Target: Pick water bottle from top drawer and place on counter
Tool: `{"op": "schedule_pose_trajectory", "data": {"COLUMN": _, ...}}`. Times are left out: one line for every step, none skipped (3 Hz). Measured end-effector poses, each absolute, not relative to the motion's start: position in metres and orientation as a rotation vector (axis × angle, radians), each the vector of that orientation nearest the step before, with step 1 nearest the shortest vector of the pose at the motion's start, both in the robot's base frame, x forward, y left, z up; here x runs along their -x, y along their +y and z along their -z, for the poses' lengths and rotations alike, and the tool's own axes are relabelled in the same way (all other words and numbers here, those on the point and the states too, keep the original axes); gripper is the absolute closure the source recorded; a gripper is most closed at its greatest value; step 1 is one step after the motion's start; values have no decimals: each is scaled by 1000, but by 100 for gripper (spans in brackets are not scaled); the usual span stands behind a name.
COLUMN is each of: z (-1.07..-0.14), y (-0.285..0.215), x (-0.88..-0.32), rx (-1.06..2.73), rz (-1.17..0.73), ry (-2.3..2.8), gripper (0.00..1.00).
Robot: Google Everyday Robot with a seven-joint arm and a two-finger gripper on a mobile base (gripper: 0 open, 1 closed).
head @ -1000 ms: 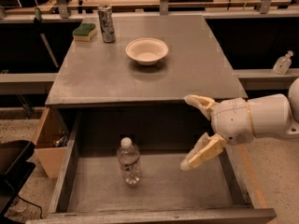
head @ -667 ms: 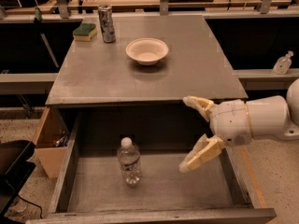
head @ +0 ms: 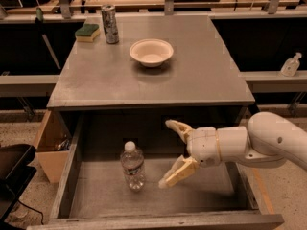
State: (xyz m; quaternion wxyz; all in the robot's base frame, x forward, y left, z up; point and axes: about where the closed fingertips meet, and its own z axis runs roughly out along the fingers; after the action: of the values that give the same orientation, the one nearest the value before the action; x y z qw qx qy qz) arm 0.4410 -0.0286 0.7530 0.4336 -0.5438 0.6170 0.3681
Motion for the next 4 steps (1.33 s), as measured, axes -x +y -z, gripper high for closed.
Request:
{"op": "schedule_pose_trajectory", "data": {"z": -722, "y": -10, "x": -453, "rx": 1314, "rz": -976, "ry": 1507, "gripper": 0}}
{"op": "schedule_pose_trajectory", "data": {"z": -705, "y": 5, "x": -458, "rx": 1276, "rz": -1050, "ry": 1456, "gripper": 0}}
{"op": "schedule_pose_trajectory", "data": {"z": -711, "y": 23, "x": -454, "rx": 1262, "rz": -1118, "ry": 1358, "gripper": 0}}
{"op": "schedule_pose_trajectory", "data": {"z": -717, "y": 40, "x": -448, "rx": 1275, "rz": -1159, "ry": 1296, "gripper": 0}}
